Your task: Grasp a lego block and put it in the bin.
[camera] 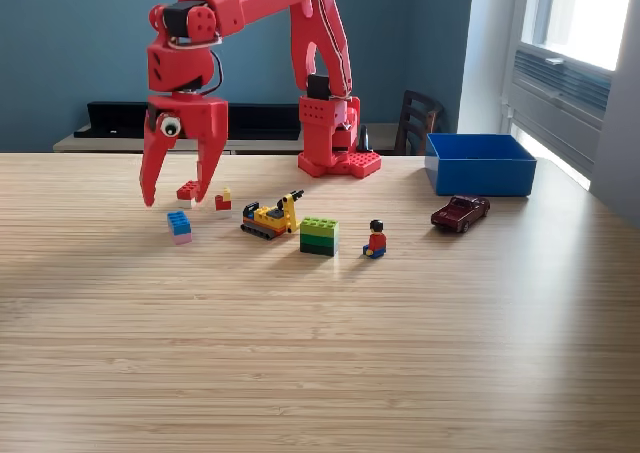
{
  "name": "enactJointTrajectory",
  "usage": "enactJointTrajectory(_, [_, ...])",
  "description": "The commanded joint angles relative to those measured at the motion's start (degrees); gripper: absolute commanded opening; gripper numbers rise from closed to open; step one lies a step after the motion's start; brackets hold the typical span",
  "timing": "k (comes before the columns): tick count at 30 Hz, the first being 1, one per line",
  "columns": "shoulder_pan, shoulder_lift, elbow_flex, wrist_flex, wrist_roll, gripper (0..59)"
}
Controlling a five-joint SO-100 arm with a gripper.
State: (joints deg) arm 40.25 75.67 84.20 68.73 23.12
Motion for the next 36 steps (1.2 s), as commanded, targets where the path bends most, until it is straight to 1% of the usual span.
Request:
enactJointTrajectory(1, [-0.2,-3.1,-8.2,1.4,-0.5,25.2])
enactJointTrajectory(7, [0.2,-9.1,-14.3,2.7,-1.9,24.8])
enactJointTrajectory(11, [0.2,-12.1,-17.3,3.3,-2.3,22.1])
enactJointTrajectory(14, [0.2,-13.1,-17.9,3.6,-2.6,19.3])
enactJointTrajectory(16, [0.2,-13.4,-18.3,3.8,-2.8,14.1])
enactJointTrajectory(18, [0.2,-13.4,-18.3,3.8,-2.8,4.1])
enactJointTrajectory(19, [0.3,-13.4,-18.3,3.8,-2.7,0.1])
enactJointTrajectory(24, [0.4,-13.4,-18.9,4.0,-2.6,0.1])
enactJointTrajectory(30, [2.3,-12.7,-24.8,8.2,-3.4,0.1])
enactJointTrajectory(33, [3.1,-12.5,-26.3,9.4,-4.5,0.0])
enactJointTrajectory(36, [2.5,-12.5,-27.8,12.1,-5.8,0.0])
